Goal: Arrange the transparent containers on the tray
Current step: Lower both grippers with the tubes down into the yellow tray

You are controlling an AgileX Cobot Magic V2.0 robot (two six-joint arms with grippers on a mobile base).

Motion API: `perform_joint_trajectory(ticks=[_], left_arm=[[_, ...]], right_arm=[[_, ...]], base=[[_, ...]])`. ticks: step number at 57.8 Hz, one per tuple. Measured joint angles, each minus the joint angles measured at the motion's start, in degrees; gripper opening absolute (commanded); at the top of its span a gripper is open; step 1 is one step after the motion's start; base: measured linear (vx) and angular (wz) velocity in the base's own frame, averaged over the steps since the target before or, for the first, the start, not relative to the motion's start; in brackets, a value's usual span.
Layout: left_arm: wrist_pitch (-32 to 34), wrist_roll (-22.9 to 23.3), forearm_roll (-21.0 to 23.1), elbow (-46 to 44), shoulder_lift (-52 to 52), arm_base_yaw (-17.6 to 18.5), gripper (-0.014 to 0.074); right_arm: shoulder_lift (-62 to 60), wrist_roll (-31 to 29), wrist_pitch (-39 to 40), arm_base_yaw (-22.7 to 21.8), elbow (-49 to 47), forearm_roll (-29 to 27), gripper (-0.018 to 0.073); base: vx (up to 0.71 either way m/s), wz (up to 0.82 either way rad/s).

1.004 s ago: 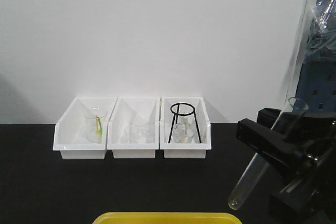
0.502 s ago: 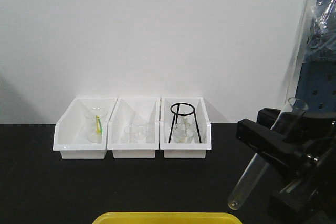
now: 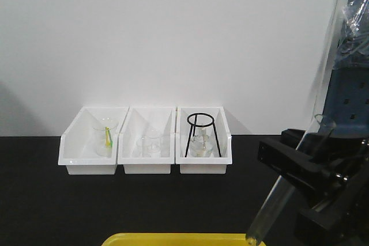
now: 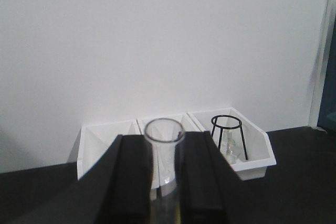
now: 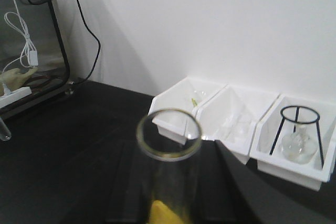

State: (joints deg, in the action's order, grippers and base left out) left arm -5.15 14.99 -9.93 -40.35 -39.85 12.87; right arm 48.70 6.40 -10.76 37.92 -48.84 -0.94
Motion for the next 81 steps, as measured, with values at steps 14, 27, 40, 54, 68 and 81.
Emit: perform_joint_trajectory(ticks=[14, 27, 40, 54, 68, 81], left_arm=[[-5.83, -0.07, 5.88, -3.69, -4.76, 1.44, 0.0153], [-8.96, -1.41, 10.86, -8.49, -16.56, 10.77, 0.0156], [-9.07, -1.58, 16.12, -10.45, -31.23, 18.26, 0.0156], [-8.05, -1.40, 21.05, -10.57, -43.70, 19.09, 0.0163], [-7.34, -1.40, 25.59, -10.83, -51.74, 19.09, 0.0169], [-7.08, -1.39, 26.36, -10.83, -56.57, 19.11, 0.0180]], right_arm=[[8.21, 7.21, -11.73, -1.45, -4.28, -0.36, 0.0146], [19.48, 12.62, -21.18, -9.50, -11.45, -2.30, 0.0150], [30.99, 9.84, -26.00, -11.32, -13.76, -7.96, 0.0157], [41.19, 5.18, -24.71, -11.32, -13.76, -13.26, 0.0167], [47.56, 4.58, -22.55, -11.32, -13.76, -13.53, 0.0186], [51.70, 4.52, -22.35, -11.32, -13.80, -13.48, 0.0205]], base=[[0.00, 0.00], [0.00, 0.00], [0.00, 0.00], [0.00, 0.00], [0.00, 0.00], [0.00, 0.00]])
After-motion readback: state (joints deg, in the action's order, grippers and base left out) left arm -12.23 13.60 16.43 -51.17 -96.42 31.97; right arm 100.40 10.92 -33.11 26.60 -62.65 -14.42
